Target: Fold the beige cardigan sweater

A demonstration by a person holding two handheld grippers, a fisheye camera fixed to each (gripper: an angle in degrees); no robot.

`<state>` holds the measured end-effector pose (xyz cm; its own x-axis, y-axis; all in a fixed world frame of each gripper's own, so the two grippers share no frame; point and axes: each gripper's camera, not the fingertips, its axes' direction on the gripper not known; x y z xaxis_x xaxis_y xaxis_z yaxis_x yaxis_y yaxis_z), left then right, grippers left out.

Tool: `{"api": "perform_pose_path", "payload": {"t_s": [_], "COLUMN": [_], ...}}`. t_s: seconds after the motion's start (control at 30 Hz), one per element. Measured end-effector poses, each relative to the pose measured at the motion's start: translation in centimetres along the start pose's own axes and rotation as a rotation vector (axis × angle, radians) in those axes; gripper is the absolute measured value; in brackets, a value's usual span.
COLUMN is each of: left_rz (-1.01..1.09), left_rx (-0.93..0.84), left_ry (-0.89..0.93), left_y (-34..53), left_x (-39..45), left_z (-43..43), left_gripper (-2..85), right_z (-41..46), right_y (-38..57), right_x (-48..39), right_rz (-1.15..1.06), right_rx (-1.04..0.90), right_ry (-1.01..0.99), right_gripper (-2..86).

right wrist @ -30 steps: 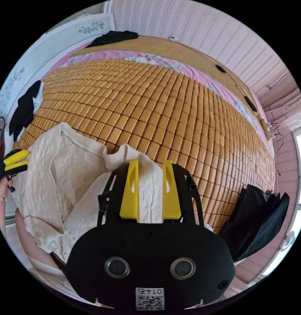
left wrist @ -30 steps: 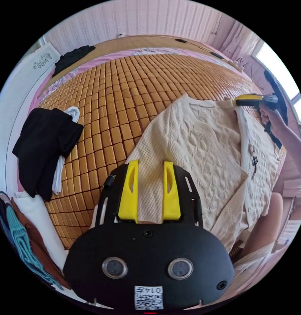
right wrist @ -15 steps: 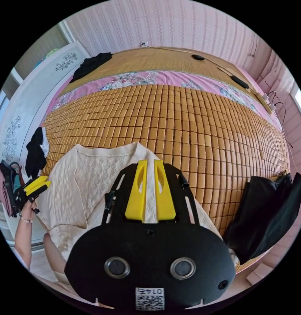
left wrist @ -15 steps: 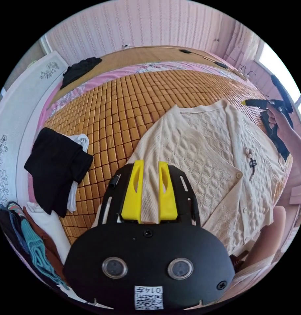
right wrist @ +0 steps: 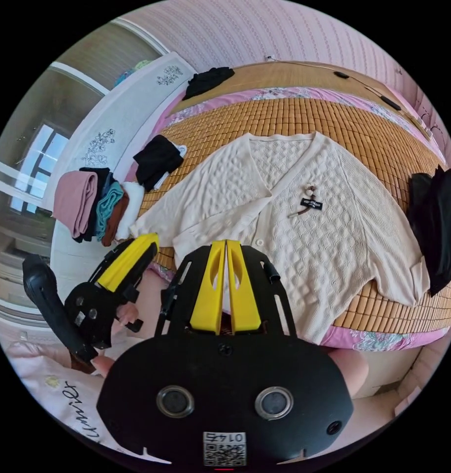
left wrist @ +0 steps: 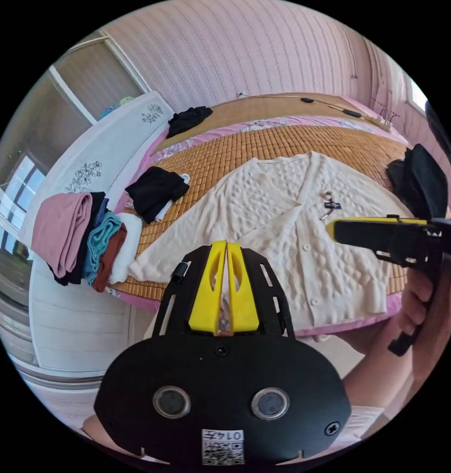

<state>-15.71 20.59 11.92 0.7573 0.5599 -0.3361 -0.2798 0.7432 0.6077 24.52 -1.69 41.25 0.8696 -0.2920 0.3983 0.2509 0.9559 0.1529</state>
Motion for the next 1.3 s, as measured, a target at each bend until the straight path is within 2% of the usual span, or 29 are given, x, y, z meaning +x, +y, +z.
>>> {"api": "perform_pose_path", "payload": {"t_s": [0.07, 0.13, 0.4, 0.5, 0.8, 0.93, 1.03, 1.13, 1.23, 1.3], "left_rz": [-0.045, -0.039, -0.06, -0.085, -0.084, -0.131, -0.151, -0.099, -0.057, -0.084], "left_rx": [-0.096, -0.109, 0.026, 0.037, -0.044, -0.1, -0.182, -0.181, -0.129, -0.184], "left_ry": [0.085, 0.124, 0.434, 0.393, 0.506, 0.426, 0.498, 0.491, 0.347, 0.321], "left_y": [1.3, 2.2, 6.8, 8.2, 11.0, 11.8, 12.5, 12.9, 12.8, 12.6], "left_x": [0.0, -0.1, -2.3, -2.5, -2.6, -2.5, -2.3, -2.1, -2.0, -2.3], "left_z": [-1.6, -2.7, -4.9, -5.1, -3.7, -2.2, -0.7, 0.3, 1.0, 2.5], "left_gripper": [-0.6, -0.7, -0.8, -0.8, -0.8, -0.8, -0.8, -0.8, -0.8, -0.8], "right_z": [-1.6, -2.3, -3.4, -3.0, -0.7, 0.3, 2.3, 4.3, 5.8, 6.6], "right_y": [1.8, 2.9, 6.9, 8.4, 11.8, 13.4, 13.7, 13.6, 13.1, 12.7], "right_x": [-1.5, -3.1, -11.7, -13.8, -15.3, -15.5, -16.2, -16.3, -15.7, -14.7], "right_rz": [-0.001, -0.017, -0.208, -0.26, -0.279, -0.245, -0.262, -0.273, -0.253, -0.242], "right_rx": [0.016, 0.01, 0.077, 0.1, 0.141, 0.224, 0.182, 0.133, 0.115, 0.095], "right_ry": [0.018, 0.043, 0.131, 0.158, 0.091, 0.106, 0.083, 0.108, 0.177, 0.153], "right_gripper": [-0.9, -0.9, -0.9, -1.0, -1.0, -1.0, -0.9, -1.0, -0.9, -0.9]}}
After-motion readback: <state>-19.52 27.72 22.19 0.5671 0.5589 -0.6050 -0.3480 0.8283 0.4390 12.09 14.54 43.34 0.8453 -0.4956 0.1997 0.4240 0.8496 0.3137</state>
